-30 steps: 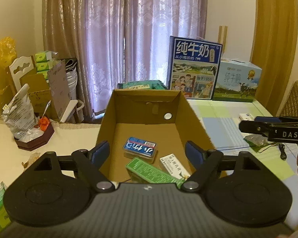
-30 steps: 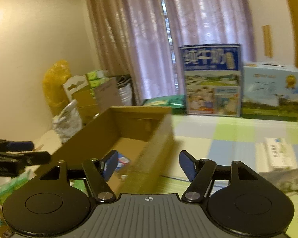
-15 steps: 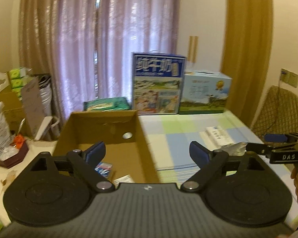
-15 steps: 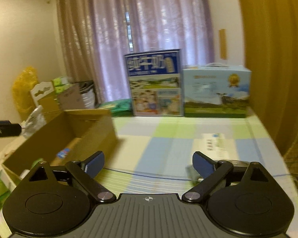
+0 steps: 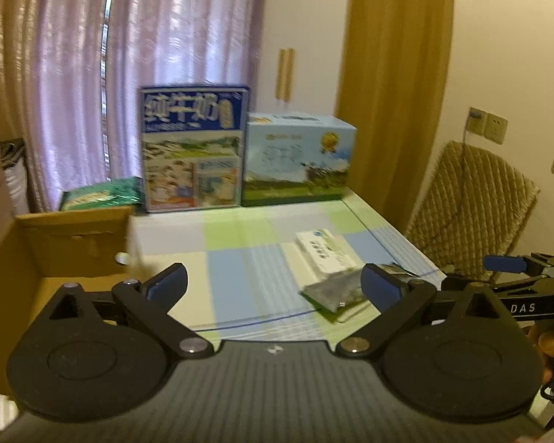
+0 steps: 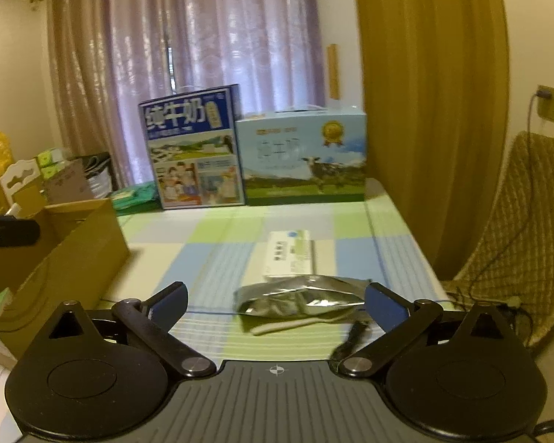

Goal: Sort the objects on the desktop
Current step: 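Move both tools back toward the foil bag and black cable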

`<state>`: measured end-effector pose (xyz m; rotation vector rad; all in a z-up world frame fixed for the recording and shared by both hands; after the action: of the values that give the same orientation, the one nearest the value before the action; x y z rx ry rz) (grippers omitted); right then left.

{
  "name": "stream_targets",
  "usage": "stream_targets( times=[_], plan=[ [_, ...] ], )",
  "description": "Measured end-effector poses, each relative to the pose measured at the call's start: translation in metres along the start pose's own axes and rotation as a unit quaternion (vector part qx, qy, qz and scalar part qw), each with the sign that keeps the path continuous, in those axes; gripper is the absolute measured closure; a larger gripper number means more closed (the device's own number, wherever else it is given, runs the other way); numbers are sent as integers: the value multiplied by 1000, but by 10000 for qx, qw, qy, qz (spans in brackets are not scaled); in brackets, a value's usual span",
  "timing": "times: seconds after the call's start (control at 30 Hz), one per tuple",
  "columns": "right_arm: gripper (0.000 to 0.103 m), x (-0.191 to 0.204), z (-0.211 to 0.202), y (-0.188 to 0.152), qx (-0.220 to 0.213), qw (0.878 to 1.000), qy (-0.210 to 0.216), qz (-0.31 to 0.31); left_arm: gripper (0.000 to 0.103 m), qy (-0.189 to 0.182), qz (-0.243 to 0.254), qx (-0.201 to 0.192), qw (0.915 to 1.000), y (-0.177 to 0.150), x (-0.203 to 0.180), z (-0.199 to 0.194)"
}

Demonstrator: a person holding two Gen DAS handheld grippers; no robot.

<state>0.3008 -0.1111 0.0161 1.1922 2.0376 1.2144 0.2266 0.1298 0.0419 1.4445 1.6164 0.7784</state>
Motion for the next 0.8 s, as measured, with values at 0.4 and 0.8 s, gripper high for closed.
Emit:
stream_targets(
  times=[0.4,0.8],
  plan=[
    [2,-36,12,-10,341,9993,-181,36,4,-249,2,436,9987,-35,-28,64],
    [3,-61,44,-29,1104,9936,-182,163,4,-389,360,619,9967,-48,-40,111]
  ],
)
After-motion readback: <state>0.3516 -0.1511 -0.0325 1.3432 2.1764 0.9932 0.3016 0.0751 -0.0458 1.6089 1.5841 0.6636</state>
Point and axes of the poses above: each gripper's, at about its wrist camera, not at the fingertips, and z roughly the way its jaws point, x to its left, y to its top, the point moved 3 cm from there along z, roughly the way its jaws point, and after that the axes turned 5 degrees about -z, right-handed, at the moved point
